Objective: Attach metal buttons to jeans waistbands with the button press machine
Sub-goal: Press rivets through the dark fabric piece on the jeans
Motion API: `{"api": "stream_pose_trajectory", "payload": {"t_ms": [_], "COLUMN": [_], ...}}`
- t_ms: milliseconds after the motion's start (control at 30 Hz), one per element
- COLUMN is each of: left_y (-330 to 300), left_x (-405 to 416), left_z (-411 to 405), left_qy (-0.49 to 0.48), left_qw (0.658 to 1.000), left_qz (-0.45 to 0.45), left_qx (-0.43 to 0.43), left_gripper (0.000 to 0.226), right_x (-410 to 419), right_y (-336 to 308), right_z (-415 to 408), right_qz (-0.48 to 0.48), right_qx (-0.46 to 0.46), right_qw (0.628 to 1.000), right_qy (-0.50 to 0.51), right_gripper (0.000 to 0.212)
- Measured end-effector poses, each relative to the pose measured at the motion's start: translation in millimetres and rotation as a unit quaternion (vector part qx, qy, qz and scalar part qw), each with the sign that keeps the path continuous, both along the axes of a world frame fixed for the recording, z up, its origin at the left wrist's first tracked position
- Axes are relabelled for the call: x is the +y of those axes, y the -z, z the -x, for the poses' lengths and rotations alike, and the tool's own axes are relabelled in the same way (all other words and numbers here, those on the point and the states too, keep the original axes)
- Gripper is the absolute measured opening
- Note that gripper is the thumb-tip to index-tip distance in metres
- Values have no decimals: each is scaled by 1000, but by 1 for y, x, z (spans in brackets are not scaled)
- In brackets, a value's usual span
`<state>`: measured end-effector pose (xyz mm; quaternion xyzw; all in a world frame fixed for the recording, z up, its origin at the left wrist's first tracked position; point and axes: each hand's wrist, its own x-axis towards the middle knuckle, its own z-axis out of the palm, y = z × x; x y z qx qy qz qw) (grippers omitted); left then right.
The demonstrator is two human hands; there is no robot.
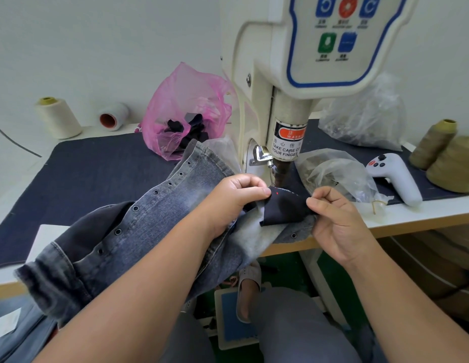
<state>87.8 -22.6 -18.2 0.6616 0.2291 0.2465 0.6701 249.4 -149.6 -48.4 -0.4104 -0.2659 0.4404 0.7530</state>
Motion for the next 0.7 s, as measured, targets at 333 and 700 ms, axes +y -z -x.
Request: {"api": "stream_pose_trajectory", "payload": {"t_ms": [333, 700], "left_y": [0, -3], "left_x": [0, 3], "left_z": [-3, -3], "left_qy": [-34, -15], "left_qw": [999, 999], "left_qz": [9, -11], "left_qx": [16, 31], "left_gripper": [18, 21], "right_x": [1, 3], "right_y": [1, 0], "right_z": [-1, -3], "right_qz": [-1, 12], "right_qx": [-2, -11], "right_qw": [1000, 1000], "right_qy": [-3, -9], "right_gripper": [15, 14]}}
